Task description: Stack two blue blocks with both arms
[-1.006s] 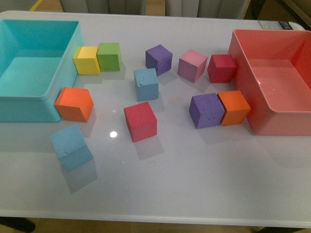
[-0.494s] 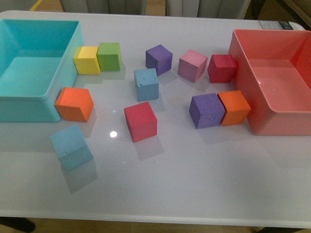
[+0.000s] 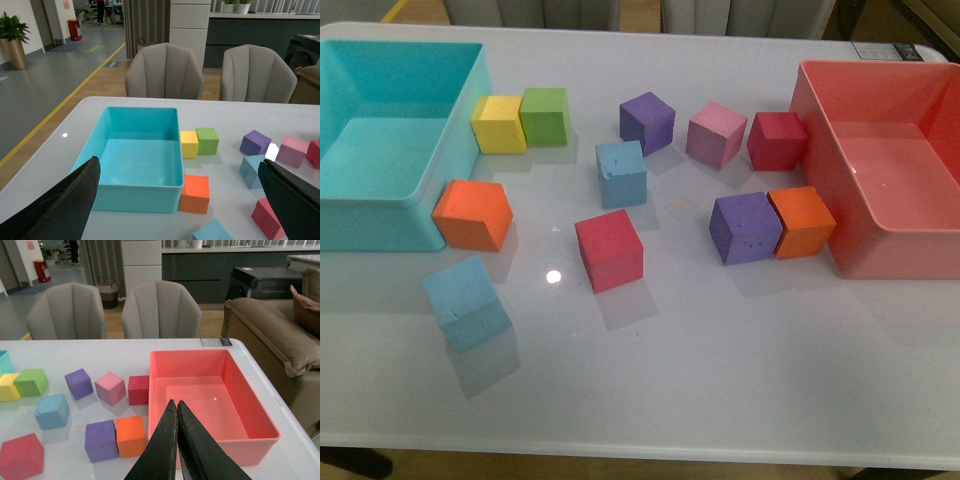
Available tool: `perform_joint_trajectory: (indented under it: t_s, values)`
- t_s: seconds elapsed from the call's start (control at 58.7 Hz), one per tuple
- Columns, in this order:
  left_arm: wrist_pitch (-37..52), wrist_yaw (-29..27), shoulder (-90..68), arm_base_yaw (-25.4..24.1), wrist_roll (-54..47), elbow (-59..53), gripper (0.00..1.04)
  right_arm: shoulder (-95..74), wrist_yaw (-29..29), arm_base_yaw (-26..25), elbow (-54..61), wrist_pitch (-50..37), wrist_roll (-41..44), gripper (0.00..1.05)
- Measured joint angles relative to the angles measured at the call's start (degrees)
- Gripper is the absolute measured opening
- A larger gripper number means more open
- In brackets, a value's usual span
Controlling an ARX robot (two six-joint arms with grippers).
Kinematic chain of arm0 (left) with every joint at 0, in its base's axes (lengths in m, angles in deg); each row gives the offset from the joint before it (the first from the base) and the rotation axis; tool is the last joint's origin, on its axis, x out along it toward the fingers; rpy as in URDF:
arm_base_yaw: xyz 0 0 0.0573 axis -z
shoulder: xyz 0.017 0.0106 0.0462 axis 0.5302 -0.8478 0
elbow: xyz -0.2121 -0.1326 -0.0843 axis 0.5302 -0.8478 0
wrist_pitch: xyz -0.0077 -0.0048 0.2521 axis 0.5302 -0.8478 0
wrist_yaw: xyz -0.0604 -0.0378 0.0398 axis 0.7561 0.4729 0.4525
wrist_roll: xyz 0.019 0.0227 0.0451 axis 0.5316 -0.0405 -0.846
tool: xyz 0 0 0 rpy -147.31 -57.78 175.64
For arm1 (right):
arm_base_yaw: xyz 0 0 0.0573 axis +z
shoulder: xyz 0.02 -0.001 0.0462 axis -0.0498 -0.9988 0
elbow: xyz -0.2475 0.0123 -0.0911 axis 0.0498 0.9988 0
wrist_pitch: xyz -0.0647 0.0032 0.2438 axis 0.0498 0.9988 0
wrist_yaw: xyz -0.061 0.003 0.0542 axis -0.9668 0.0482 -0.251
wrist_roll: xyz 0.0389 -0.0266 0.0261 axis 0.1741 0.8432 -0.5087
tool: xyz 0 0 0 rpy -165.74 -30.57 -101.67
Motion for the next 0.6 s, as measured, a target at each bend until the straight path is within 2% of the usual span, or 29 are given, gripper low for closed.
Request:
perform_joint_trajectory:
  t_s: [0.307,0.409,0.597]
  values:
    - [0.00,0.02,0.00,0.00,0.00,0.00,0.96,4.70,0.00,0.00,0.00,4.68,0.00,0.02]
    - [0.00,0.00,0.00,0.00,0.00,0.00,0.96,12.44,0.00,0.00,-0.02,14.03,0.00,0.02]
    - [0.00,0.02,0.00,0.00,0.00,0.00,0.96,14.49,0.04,0.00,-0.02,14.80,0.00,0.02]
